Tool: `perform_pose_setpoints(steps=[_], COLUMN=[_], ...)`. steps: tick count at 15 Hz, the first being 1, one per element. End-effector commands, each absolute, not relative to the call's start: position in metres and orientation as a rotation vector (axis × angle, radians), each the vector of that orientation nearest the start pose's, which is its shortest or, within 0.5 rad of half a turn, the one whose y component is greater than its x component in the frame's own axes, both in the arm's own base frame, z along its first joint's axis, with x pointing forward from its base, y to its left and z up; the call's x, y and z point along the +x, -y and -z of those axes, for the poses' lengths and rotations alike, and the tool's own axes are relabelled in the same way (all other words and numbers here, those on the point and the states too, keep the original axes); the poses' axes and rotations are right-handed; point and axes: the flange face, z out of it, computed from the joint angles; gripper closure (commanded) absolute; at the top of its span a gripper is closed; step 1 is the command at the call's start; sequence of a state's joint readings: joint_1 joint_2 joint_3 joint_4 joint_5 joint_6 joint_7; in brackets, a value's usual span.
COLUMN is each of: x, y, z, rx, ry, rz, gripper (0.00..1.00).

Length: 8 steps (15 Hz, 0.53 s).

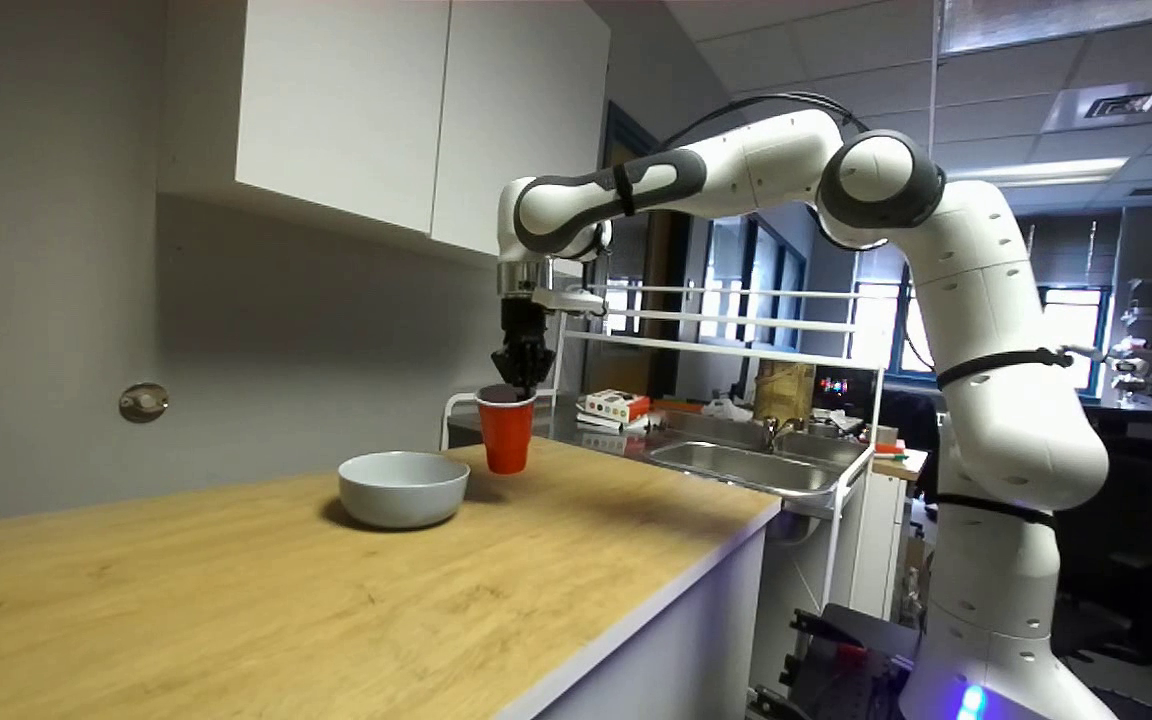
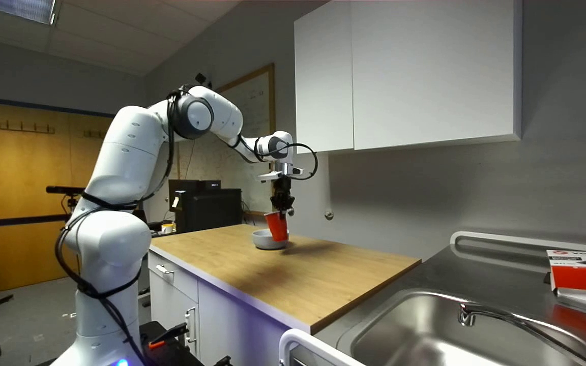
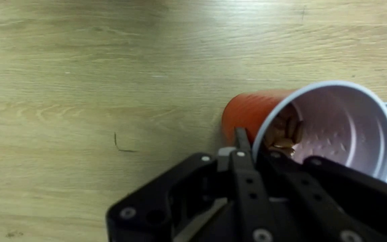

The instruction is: Pick up the orange cup from the table and pour its contents in the bowl.

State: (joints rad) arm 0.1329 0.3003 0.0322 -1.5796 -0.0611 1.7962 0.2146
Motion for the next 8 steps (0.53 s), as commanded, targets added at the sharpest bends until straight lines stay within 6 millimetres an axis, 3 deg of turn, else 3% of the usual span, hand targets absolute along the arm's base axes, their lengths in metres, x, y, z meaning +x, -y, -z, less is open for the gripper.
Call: perform_pose_setpoints(steps=[1,8], x=[0.666,0.695], y=[-0.123,-0.186], z=[-0.457,-0.437], rx=[-3.351,-3.542], ry=[-0.053,0.12], rz=[-0.119,-0.148], gripper=[0.98,0.98])
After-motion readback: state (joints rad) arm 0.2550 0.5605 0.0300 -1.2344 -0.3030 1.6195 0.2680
